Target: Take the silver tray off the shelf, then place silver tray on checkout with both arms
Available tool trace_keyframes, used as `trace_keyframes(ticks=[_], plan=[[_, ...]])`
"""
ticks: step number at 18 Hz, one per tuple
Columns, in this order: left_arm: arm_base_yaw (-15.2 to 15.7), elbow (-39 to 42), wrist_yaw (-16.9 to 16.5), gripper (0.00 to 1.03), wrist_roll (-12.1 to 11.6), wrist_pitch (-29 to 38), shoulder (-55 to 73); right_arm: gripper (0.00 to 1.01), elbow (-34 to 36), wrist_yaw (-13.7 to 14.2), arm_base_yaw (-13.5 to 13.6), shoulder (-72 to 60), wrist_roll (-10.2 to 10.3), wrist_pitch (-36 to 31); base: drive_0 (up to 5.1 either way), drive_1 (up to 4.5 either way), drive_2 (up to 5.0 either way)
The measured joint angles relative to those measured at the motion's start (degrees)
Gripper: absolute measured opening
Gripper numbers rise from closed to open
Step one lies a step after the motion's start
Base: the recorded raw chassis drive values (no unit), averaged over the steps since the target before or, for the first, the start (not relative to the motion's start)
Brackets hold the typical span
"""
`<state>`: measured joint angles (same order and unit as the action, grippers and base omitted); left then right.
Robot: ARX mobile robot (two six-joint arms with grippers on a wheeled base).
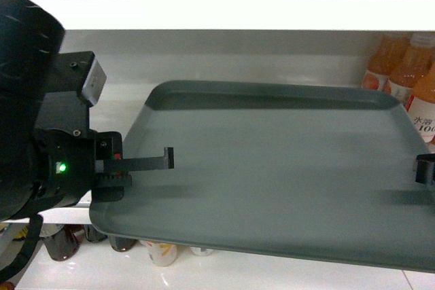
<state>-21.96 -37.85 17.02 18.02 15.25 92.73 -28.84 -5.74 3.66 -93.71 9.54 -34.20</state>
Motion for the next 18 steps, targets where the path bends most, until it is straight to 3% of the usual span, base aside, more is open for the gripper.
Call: trace_keyframes(ticks=[7, 18], plan=[[-0.35, 0.83, 0.59, 0.03, -0.04, -0.09, -0.52, 0.03, 0.55, -0.26, -0.02, 0.11, 0.00, 0.17, 0.0, 0.00, 0.0], [-0.35, 0.87, 0.70, 0.03, -0.02, -0.13, -0.42, 0.03, 0.52, -0.31, 0.00, 0.04, -0.04, 0.31, 0.0, -4.34, 4.3]])
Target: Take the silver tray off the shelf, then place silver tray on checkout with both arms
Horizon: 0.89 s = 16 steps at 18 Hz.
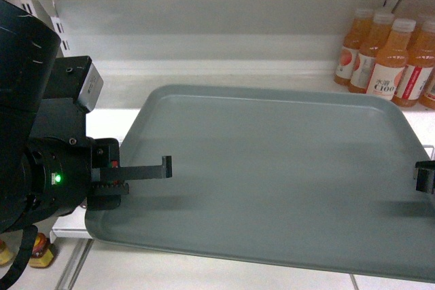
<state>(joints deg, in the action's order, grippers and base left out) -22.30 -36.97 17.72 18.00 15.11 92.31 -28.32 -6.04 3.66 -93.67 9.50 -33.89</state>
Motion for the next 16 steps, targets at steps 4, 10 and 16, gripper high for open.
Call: trace_keyframes(ticks=[4, 10, 16], plan=[[0.00, 0.07, 0.04, 0.03, -0.02, -0.15, 0.00, 0.03, 0.02, -0.02, 0.02, 0.00, -0.02, 0.24, 0.0, -4.34, 4.3], [0.00, 0.07, 0.09, 0.03, -0.02, 0.35, -0.04, 0.03, 0.02, 0.00, 0.02, 0.00, -0.04, -0.15, 0.0, -4.34, 4.3], [0.00, 0.09, 0.09, 0.03, -0.02, -0.07, 0.00, 0.03, 0.07, 0.00, 0.02, 0.00, -0.07, 0.33, 0.1, -4.25, 4.4]])
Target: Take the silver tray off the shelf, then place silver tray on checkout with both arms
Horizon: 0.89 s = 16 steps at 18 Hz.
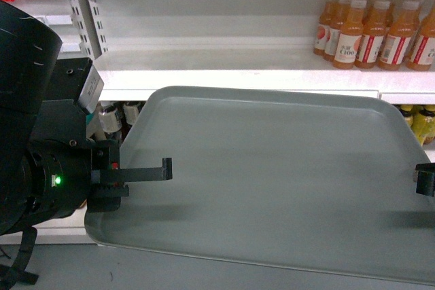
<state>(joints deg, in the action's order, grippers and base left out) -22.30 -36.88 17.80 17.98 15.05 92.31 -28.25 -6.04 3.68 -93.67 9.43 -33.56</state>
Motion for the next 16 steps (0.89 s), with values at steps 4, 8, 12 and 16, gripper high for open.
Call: trace_keyframes(ticks=[4, 8, 12, 16], plan=[[0.00, 0.00, 0.00, 0.03, 0.00, -0.02, 0.00, 0.03, 0.00, -0.02, 0.00, -0.02, 0.00, -0.11, 0.1, -4.25, 4.4], [0.00, 0.00, 0.00, 0.03, 0.00, 0.17, -0.02, 0.03, 0.00, -0.02, 0.00, 0.02, 0.00, -0.35, 0.0, -4.26, 4.3], [0.00, 0.00, 0.02, 0.03, 0.02, 0.09, -0.02, 0.03, 0.00, -0.02, 0.00, 0.02, 0.00, -0.35, 0.0, -4.26, 4.3], [0.00, 0.00, 0.00, 0.03, 0.02, 0.17, -0.02, 0.03, 0.00, -0.04, 0.00, 0.02, 0.00, -0.39, 0.0, -4.26, 4.3]])
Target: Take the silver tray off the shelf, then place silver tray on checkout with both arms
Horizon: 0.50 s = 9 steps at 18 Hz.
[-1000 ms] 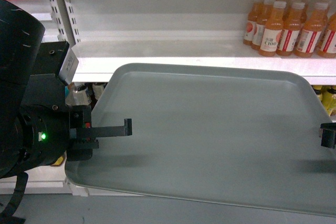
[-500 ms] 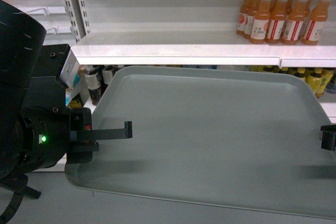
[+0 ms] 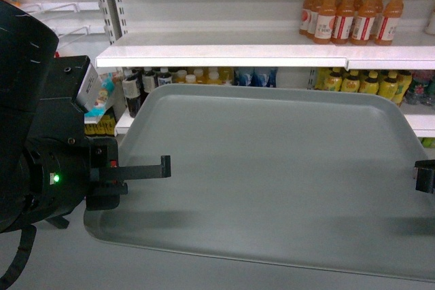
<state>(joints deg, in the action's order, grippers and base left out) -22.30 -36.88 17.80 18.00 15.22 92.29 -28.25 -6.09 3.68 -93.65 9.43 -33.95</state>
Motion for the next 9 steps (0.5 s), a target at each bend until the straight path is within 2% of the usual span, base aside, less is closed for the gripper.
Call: trace_keyframes(ticks=[9], plan=[[0.00, 0.00, 0.00, 0.03, 0.00, 0.35, -0.09, 0.03, 0.00, 0.00, -0.02, 0.02, -0.02, -0.20, 0.1, -4.23, 4.4]])
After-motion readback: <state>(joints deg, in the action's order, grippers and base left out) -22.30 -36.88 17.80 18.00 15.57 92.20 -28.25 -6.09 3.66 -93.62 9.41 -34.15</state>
